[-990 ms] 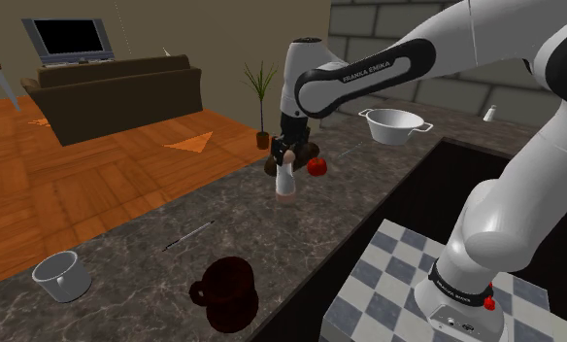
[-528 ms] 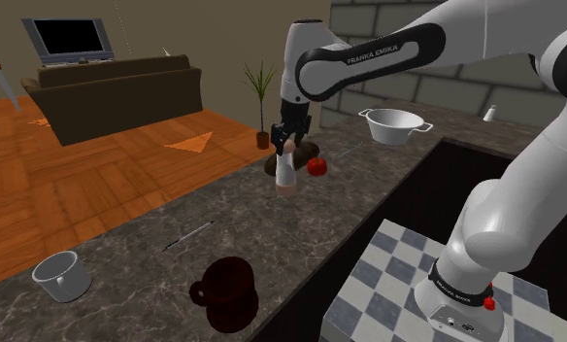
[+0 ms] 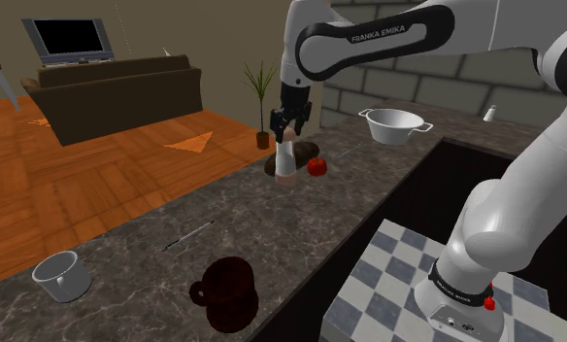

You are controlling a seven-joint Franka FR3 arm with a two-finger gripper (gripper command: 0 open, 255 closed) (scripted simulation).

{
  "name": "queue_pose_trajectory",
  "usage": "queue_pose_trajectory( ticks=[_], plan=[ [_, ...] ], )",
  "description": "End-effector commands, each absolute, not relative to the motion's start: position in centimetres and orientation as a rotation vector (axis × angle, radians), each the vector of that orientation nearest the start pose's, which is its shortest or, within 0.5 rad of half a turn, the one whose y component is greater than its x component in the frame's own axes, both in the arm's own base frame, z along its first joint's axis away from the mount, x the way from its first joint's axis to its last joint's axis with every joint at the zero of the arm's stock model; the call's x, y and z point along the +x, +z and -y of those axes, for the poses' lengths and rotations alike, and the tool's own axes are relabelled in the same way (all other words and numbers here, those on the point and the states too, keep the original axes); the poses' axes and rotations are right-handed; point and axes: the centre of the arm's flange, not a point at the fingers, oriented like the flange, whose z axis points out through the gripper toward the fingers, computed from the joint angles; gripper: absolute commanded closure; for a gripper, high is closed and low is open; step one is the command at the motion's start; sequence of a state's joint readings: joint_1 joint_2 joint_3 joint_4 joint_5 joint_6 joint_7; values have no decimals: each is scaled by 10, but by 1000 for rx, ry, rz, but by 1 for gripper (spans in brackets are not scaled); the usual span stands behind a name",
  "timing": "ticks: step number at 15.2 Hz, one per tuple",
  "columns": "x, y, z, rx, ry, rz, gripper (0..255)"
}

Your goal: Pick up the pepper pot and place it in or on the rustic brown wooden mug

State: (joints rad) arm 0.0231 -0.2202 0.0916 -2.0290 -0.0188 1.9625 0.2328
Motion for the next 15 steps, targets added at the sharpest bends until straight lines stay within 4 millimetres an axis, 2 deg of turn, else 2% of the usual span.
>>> queue_pose_trajectory(
  ticks=[1, 5, 15],
  plan=[
    [504, 568, -60, -3138, -247, -177, 255],
    [504, 584, -60, -3138, -247, -177, 255],
    [470, 609, -185, -3138, -247, -177, 255]
  ],
)
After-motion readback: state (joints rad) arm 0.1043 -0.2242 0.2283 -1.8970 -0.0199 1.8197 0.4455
